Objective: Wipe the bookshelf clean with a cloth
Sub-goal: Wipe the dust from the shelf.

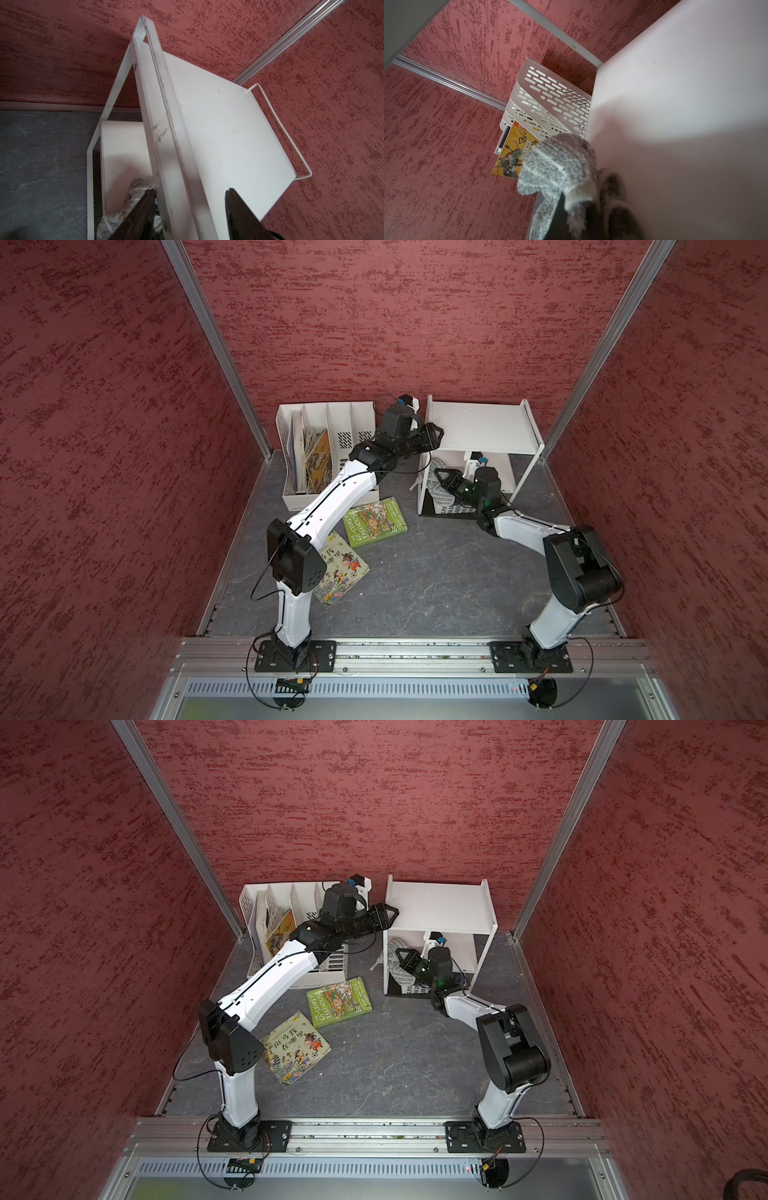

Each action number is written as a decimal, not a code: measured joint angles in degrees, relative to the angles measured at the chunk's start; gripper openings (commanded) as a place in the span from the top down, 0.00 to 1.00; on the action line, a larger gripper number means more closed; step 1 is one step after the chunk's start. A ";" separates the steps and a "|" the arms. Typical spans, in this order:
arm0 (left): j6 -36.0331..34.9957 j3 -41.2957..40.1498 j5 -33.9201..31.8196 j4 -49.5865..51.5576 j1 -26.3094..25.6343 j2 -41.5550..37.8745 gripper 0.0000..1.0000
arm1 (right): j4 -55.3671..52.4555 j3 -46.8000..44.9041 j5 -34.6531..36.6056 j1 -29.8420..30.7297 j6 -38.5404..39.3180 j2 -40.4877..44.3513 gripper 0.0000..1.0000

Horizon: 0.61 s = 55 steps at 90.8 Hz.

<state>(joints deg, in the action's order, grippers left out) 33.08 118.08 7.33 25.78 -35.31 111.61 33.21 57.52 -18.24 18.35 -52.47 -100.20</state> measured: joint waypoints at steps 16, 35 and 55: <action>-0.44 0.02 0.42 0.04 -0.17 1.27 0.46 | -0.50 3.04 0.48 0.26 0.46 -2.45 1.00; 1.05 0.13 1.09 -0.07 0.13 1.27 0.65 | 1.40 0.74 0.48 0.11 -1.42 -1.44 1.00; 2.23 0.22 1.73 -0.11 0.37 1.29 0.76 | 2.43 -3.45 0.46 -1.86 -5.95 2.19 1.00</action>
<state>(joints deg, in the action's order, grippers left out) 35.31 118.30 9.06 25.67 -34.94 112.90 35.64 54.06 -17.78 16.49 -58.41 -98.02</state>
